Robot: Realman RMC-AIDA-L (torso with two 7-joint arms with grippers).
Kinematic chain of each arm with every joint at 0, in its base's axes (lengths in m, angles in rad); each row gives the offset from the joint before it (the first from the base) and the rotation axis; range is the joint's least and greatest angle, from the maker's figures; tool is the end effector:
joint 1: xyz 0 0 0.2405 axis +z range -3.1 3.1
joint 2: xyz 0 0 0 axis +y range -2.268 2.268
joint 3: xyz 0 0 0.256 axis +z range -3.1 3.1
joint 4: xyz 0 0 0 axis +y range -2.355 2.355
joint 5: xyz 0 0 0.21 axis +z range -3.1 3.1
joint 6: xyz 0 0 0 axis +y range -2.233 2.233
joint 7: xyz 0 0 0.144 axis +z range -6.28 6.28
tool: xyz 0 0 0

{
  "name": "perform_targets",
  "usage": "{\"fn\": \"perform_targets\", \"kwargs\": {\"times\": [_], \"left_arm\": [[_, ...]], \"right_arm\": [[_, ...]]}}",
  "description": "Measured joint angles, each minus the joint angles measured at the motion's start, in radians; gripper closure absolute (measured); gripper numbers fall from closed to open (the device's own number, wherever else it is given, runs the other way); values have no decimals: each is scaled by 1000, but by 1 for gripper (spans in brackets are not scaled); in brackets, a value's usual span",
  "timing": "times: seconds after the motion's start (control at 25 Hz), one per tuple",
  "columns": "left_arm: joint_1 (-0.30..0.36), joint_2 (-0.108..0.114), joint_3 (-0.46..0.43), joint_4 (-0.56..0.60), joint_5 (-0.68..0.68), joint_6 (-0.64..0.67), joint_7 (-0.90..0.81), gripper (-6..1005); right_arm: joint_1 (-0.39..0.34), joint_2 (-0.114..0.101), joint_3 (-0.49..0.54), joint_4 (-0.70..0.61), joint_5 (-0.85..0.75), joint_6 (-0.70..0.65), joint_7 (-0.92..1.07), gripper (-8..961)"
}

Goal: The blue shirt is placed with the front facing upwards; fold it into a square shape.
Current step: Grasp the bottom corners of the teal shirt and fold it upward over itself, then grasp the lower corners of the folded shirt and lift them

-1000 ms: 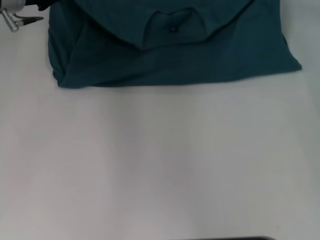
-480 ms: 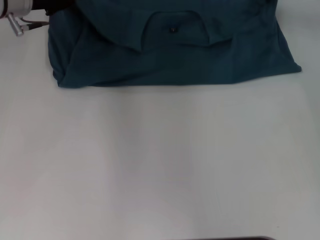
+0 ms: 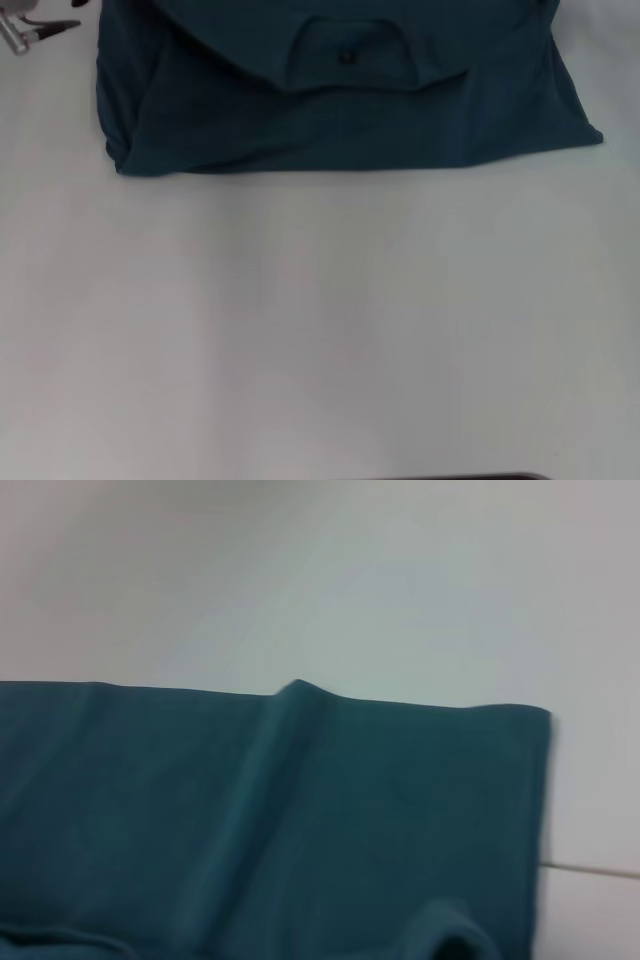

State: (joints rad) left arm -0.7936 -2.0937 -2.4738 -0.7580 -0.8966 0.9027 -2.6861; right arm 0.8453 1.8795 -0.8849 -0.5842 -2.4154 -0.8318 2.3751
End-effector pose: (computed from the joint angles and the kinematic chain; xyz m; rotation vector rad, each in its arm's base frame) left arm -0.2227 0.4617 0.0376 -1.7495 -1.7116 -0.7652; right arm 0.2605 0.4812 0.0816 -2.0089 1.1633 0.1364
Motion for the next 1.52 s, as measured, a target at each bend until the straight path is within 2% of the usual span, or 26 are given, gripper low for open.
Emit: {"fn": "perform_targets", "kwargs": {"times": [0.2,0.28,0.44,0.6,0.72,0.84,0.96,1.16,1.32,1.52], "left_arm": [[29,-11,-3,-37,-10,0,-5,433],[49,-14,-4,-46,-27,-9,-5,434],[79,-17,-1,-59,-71,-8,1,435],[118,-17,1,-76,-133,37,26,436],[154,-15,-1,-77,-211,106,85,437],[176,-6,1,-74,-244,180,144,438],[184,22,5,-52,-243,257,177,439],[178,90,23,78,-237,311,127,440],[177,103,64,109,-192,309,126,442],[194,107,71,104,-138,312,249,441]], "right_arm": [[-62,-10,5,-75,0,-37,45,304],[-98,-6,19,-136,5,-64,60,283],[-192,34,102,-295,41,-182,44,240],[-290,68,160,-396,143,-339,-35,197],[-367,86,224,-399,260,-449,-156,188],[-430,94,308,-332,399,-542,-283,191],[-472,80,377,-218,501,-668,-396,194],[-481,38,415,-73,515,-838,-414,199],[-471,22,418,-34,512,-930,-394,203],[-466,20,417,-33,496,-920,-392,204]]}}
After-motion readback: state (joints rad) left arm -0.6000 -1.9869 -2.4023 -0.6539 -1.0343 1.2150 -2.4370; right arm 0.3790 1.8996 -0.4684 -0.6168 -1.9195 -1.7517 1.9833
